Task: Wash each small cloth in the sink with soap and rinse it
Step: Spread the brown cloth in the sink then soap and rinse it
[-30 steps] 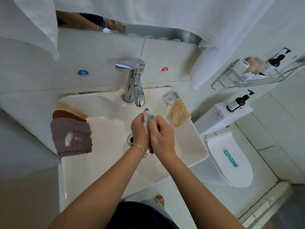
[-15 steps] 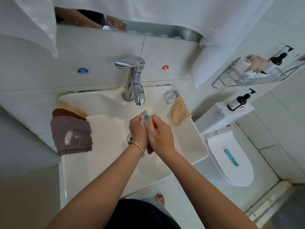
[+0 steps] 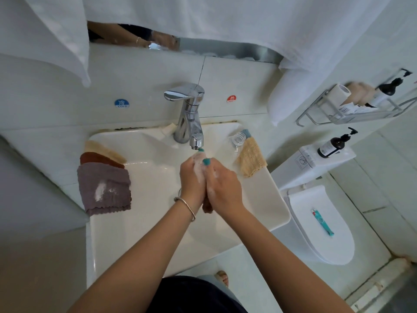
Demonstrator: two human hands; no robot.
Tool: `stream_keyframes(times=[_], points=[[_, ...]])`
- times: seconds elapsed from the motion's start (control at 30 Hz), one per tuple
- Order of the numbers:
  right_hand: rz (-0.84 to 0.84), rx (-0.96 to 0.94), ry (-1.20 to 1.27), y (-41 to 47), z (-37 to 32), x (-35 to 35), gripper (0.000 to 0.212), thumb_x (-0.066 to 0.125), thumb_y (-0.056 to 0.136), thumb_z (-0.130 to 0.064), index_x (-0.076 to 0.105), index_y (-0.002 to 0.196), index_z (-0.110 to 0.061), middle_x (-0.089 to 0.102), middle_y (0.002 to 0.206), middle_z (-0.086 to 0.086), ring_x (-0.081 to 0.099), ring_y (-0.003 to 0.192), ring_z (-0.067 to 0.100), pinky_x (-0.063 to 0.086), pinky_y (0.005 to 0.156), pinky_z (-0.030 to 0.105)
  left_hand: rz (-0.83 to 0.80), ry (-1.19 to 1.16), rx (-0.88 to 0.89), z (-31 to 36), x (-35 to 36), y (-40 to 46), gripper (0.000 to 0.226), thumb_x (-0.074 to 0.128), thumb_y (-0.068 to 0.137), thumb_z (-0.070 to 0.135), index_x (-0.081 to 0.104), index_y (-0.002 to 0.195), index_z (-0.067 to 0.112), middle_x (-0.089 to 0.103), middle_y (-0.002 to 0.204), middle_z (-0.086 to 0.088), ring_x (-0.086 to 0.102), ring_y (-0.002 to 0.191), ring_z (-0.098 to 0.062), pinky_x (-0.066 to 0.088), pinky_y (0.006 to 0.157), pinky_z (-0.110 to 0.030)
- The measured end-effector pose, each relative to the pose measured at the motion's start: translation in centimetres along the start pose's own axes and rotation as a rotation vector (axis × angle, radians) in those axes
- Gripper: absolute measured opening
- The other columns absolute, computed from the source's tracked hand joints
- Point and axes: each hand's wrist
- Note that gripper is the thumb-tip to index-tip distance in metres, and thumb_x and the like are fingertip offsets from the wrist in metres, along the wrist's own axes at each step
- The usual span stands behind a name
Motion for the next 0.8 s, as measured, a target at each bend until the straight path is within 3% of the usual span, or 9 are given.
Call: stream_keyframes(times=[0.1, 0.23, 0.33, 0.43, 0.5, 0.57, 0.63, 0.7, 0.8], points=[[0.088, 0.076, 0.050, 0.5, 0.6, -0.3, 0.030, 0.031, 0.099, -0.030, 0.038, 0.070, -0.029, 0.054, 0.066, -0.006, 0.053, 0.066, 0.020, 0.039, 0.062, 0.039, -0.061, 0.096, 0.011, -0.3, 0.3, -1.1, 0.037, 0.045, 0.094, 0.022, 0.041, 0.058, 0.018, 0.046, 0.054, 0.008, 0.040, 0.053, -0.007, 0.036, 0.053, -0.027], [-0.009, 0.075, 0.022, -0.7, 1.0, 0.1, 0.028, 0.023, 0.091, -0.040, 0.043, 0.075, -0.028, 0.061, 0.067, -0.001, 0.060, 0.065, 0.021, 0.044, 0.059, 0.038, -0.031, 0.050, -0.091, -1.0, 0.2, -0.9, 0.044, 0.046, 0.098, 0.010, 0.035, 0.056, 0.020, 0.039, 0.052, 0.008, 0.034, 0.047, -0.005, 0.030, 0.053, -0.028], [0.045, 0.110, -0.058, 0.0, 1.8, -0.1, 0.024, 0.028, 0.095, -0.031, 0.042, 0.077, -0.025, 0.048, 0.065, -0.010, 0.050, 0.060, 0.011, 0.037, 0.061, 0.036, -0.077, 0.138, -0.044, -0.9, 0.8, -1.5, 0.042, 0.044, 0.098, 0.009, 0.039, 0.058, 0.017, 0.044, 0.053, 0.005, 0.043, 0.048, -0.006, 0.037, 0.052, -0.026], [0.032, 0.077, -0.033, -0.6, 1.2, -0.3, 0.038, 0.023, 0.093, -0.044, 0.044, 0.076, -0.018, 0.056, 0.064, 0.001, 0.057, 0.063, 0.024, 0.044, 0.060, 0.040, -0.040, 0.147, -0.093, -0.8, 0.8, -1.1, 0.045, 0.043, 0.098, 0.014, 0.033, 0.054, 0.022, 0.036, 0.050, 0.008, 0.034, 0.054, -0.015, 0.031, 0.056, -0.032], [-0.007, 0.075, 0.038, -1.3, 0.7, -0.7, 0.044, 0.035, 0.097, -0.053, 0.043, 0.071, -0.018, 0.058, 0.063, 0.000, 0.058, 0.064, 0.022, 0.045, 0.062, 0.040, -0.055, 0.140, -0.121, -1.2, 0.2, -0.5, 0.044, 0.043, 0.100, 0.022, 0.035, 0.057, 0.020, 0.039, 0.054, 0.003, 0.036, 0.056, -0.015, 0.033, 0.057, -0.033], [0.060, 0.137, 0.166, -0.8, 1.2, -1.5, 0.042, 0.053, 0.091, -0.056, 0.050, 0.071, -0.019, 0.059, 0.066, -0.006, 0.058, 0.066, 0.014, 0.046, 0.065, 0.037, -0.121, 0.149, -0.145, -1.6, -0.4, -0.3, 0.045, 0.047, 0.100, 0.037, 0.050, 0.063, 0.012, 0.054, 0.061, -0.006, 0.051, 0.059, -0.019, 0.045, 0.059, -0.033], [0.168, 0.172, 0.267, -0.2, 2.1, -2.5, 0.032, 0.064, 0.088, -0.047, 0.060, 0.081, -0.017, 0.063, 0.074, -0.008, 0.060, 0.072, 0.009, 0.049, 0.069, 0.033, -0.155, 0.168, -0.138, -2.1, -1.1, 0.0, 0.050, 0.056, 0.094, 0.045, 0.062, 0.071, 0.001, 0.062, 0.068, -0.011, 0.059, 0.064, -0.021, 0.051, 0.064, -0.035], [0.175, 0.162, 0.219, 0.0, 2.8, -3.0, 0.016, 0.060, 0.094, -0.032, 0.062, 0.090, -0.017, 0.064, 0.081, -0.011, 0.061, 0.079, 0.008, 0.049, 0.073, 0.031, -0.135, 0.251, -0.031, -2.2, -1.9, 0.4, 0.047, 0.057, 0.097, 0.034, 0.058, 0.075, -0.008, 0.054, 0.067, -0.009, 0.051, 0.064, -0.017, 0.045, 0.064, -0.032], [0.165, 0.162, 0.116, 0.0, 3.0, -2.7, 0.017, 0.049, 0.100, -0.022, 0.065, 0.105, -0.021, 0.065, 0.093, -0.009, 0.062, 0.090, 0.015, 0.050, 0.078, 0.035, -0.083, 0.416, 0.149, -1.9, -1.9, 0.4, 0.040, 0.049, 0.101, 0.021, 0.046, 0.065, 0.004, 0.044, 0.059, 0.000, 0.039, 0.056, -0.013, 0.032, 0.054, -0.024]])
Point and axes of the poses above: each hand's wrist, its own y-axis towards the middle knuckle, its own x-axis out of the palm, z = x × y
